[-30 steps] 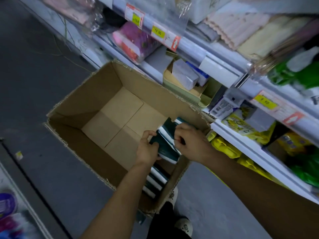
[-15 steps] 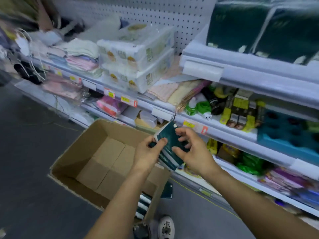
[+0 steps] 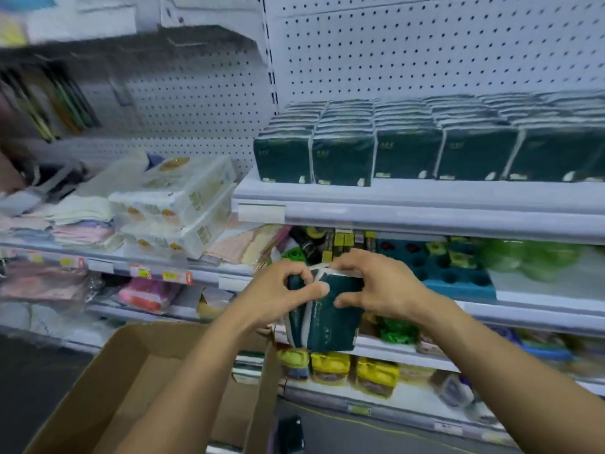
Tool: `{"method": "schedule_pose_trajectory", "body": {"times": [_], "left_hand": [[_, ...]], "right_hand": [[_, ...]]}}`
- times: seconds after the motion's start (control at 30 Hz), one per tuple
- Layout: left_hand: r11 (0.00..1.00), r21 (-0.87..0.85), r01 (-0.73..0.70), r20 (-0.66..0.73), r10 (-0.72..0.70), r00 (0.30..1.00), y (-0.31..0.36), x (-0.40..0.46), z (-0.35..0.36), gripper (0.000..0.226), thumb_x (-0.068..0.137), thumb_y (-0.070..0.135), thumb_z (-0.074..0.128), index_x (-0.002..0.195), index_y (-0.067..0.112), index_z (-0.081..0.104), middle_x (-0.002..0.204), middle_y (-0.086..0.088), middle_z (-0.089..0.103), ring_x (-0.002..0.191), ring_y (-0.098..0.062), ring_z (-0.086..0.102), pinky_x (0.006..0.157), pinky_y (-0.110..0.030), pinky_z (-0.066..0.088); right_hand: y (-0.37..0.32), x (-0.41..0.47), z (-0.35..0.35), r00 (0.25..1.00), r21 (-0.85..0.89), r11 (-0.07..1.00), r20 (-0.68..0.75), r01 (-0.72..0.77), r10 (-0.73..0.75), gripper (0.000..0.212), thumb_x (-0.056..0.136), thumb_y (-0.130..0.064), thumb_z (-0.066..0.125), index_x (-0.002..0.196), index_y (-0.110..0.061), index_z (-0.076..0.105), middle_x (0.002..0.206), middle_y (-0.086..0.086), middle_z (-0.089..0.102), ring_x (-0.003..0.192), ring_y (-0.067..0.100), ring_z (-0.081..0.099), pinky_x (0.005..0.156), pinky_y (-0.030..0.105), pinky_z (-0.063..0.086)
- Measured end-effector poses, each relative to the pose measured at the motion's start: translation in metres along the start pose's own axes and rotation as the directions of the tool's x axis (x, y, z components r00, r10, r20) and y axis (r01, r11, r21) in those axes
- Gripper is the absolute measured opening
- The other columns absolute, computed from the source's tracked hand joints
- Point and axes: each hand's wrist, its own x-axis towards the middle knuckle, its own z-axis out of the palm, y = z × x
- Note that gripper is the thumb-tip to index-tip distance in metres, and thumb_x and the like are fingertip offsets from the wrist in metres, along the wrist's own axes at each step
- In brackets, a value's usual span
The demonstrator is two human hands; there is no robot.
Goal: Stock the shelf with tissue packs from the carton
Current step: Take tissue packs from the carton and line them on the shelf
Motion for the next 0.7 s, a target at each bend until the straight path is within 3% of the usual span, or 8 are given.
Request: {"method": "schedule_pose_trajectory", "body": {"times": [0.1,0.2,0.3,0.4,0.5,0.57,0.7], "left_hand": [[0.999,-0.005,-0.049,-0.043,0.049,0.998,0.013,0.009,-0.008,0.044,0.081,0.069,0.056,0.071,0.027,0.059,0.076,0.010,0.055,0.071,-0.002,0.051,0.065,-0.025,0.036],[0.993,-0.093,-0.068,-0.114,0.057,0.992,0.026,0.023,-0.022,0.020,0.092,0.033,0.067,0.075,0.024,0.064,0.075,0.007,0.060,0.069,-0.004,0.052,0.063,-0.023,0.038],[0.978,-0.201,-0.062,-0.175,0.027,0.984,0.042,0.040,-0.030,0.013,0.093,0.013,0.066,0.092,0.025,0.068,0.090,0.006,0.062,0.070,-0.007,0.052,0.057,-0.016,0.041],[0.942,-0.324,-0.090,-0.179,0.032,0.983,0.056,0.058,-0.029,0.032,0.096,0.013,0.063,0.117,0.037,0.064,0.112,0.006,0.061,0.084,-0.012,0.060,0.058,-0.016,0.047],[0.920,-0.388,-0.056,-0.123,0.009,0.992,0.065,0.076,-0.027,0.049,0.095,0.018,0.064,0.134,0.044,0.049,0.116,-0.002,0.061,0.097,-0.021,0.066,0.068,-0.030,0.058],[0.918,-0.396,-0.023,-0.119,-0.026,0.993,0.069,0.089,-0.026,0.051,0.094,0.021,0.066,0.137,0.040,0.045,0.119,-0.007,0.060,0.101,-0.027,0.066,0.080,-0.042,0.060],[0.897,-0.441,0.012,-0.113,-0.069,0.991,0.070,0.110,-0.029,0.044,0.092,0.023,0.067,0.129,0.037,0.050,0.119,-0.009,0.060,0.101,-0.032,0.067,0.085,-0.056,0.058]], "right_hand": [[0.023,-0.013,-0.013,0.993,0.191,0.977,-0.045,-0.100,0.110,0.042,0.062,-0.058,0.078,0.094,-0.037,0.060,0.096,-0.018,0.066,0.092,0.009,0.063,0.082,0.043,0.053],[0.041,-0.024,-0.037,0.972,0.491,0.868,-0.160,-0.072,0.171,0.031,0.066,-0.040,0.086,0.083,-0.024,0.065,0.082,-0.005,0.070,0.077,0.013,0.067,0.071,0.042,0.056],[0.051,-0.030,-0.066,0.888,0.691,0.722,-0.314,-0.027,0.334,0.024,0.075,-0.018,0.083,0.088,-0.006,0.066,0.087,0.006,0.072,0.071,0.014,0.069,0.059,0.030,0.056],[0.062,-0.023,-0.089,0.736,0.717,0.696,-0.489,0.033,0.469,0.027,0.080,-0.020,0.079,0.094,-0.002,0.065,0.095,0.007,0.072,0.073,0.006,0.069,0.061,0.023,0.056],[0.071,-0.006,-0.101,0.609,0.679,0.734,-0.589,0.018,0.531,0.020,0.081,-0.027,0.078,0.086,-0.014,0.063,0.086,0.005,0.068,0.073,0.013,0.060,0.070,0.029,0.051],[0.075,0.005,-0.105,0.571,0.664,0.748,-0.619,0.012,0.540,0.020,0.082,-0.028,0.077,0.083,-0.019,0.059,0.078,-0.002,0.060,0.069,0.010,0.052,0.068,0.025,0.044],[0.087,0.026,-0.111,0.559,0.609,0.789,-0.627,-0.084,0.543,0.019,0.084,-0.025,0.075,0.087,-0.013,0.061,0.078,-0.001,0.059,0.072,0.014,0.053,0.071,0.028,0.043]]}}
